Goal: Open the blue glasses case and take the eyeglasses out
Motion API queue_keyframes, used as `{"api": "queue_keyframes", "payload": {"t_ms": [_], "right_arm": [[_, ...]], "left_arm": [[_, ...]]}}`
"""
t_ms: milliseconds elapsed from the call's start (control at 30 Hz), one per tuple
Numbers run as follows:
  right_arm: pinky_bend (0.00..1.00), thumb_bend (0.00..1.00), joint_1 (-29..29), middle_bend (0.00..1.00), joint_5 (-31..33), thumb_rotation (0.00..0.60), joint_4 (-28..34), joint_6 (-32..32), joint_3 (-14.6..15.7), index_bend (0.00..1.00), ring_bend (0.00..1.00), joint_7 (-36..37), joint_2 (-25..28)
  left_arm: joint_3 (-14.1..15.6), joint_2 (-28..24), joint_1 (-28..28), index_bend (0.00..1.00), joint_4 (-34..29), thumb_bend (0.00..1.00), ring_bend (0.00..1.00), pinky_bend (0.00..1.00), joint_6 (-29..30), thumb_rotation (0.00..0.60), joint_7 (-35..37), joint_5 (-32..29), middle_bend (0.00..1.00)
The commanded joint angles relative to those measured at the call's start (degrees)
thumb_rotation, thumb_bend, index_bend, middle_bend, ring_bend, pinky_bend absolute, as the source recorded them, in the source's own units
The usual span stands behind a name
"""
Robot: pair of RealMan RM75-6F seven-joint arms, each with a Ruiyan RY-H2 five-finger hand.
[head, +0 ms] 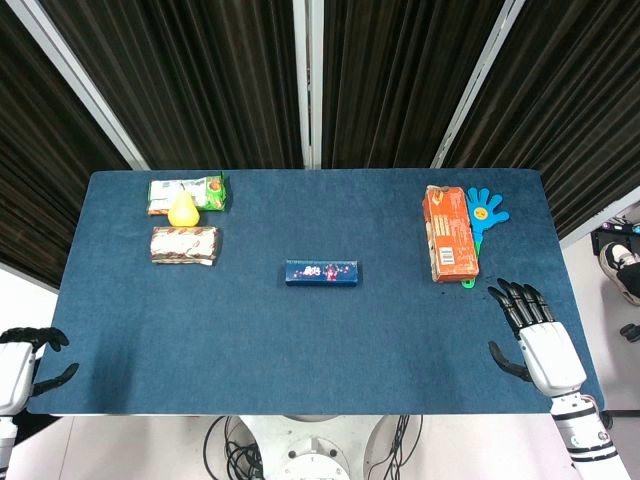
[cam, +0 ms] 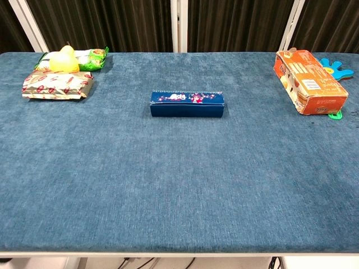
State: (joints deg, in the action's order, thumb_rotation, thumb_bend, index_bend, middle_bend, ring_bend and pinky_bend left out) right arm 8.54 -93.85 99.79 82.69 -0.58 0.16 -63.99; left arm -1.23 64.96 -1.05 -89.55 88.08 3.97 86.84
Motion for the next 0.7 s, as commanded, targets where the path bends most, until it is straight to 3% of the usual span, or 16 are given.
{"api": "queue_keyframes", "payload": {"t_ms": [33,267,400,567,700], "right_arm": [[0.0,0.34,0.08,0.01,-0.06,0.6,-0.18,-0.1,0.02,0.0,0.0,0.17,-0.04],[0.0,0.34,0.94,0.01,-0.34,0.6,-0.27,-1.36,0.05,0.0,0.0,0.64,-0.05],[0.0,0.33,4.21,0.02,-0.41,0.6,0.74,-5.57,-0.96,0.0,0.0,1.11,0.09],[0.0,0.3,12.91,0.06,4.52,0.6,2.32,-17.91,-5.05,0.0,0.0,0.2,-1.3],[0.0,0.29,21.05,0.07,13.55,0.6,0.53,-28.88,-9.84,0.02,0.0,-3.87,-5.24]], "left_arm": [[0.0,0.03,0.05,0.51,0.01,0.17,0.42,0.34,0.07,0.6,-0.02,-0.01,0.54],[0.0,0.07,0.06,0.51,-0.02,0.17,0.42,0.34,0.13,0.6,-0.18,0.01,0.54],[-0.01,0.0,-0.01,0.51,-0.08,0.17,0.42,0.34,0.04,0.6,-0.22,0.03,0.54],[0.03,0.0,0.08,0.51,-0.02,0.17,0.42,0.34,0.19,0.6,0.01,0.12,0.54],[0.03,-0.01,0.07,0.51,0.07,0.17,0.42,0.34,0.13,0.6,0.23,0.08,0.54]]}}
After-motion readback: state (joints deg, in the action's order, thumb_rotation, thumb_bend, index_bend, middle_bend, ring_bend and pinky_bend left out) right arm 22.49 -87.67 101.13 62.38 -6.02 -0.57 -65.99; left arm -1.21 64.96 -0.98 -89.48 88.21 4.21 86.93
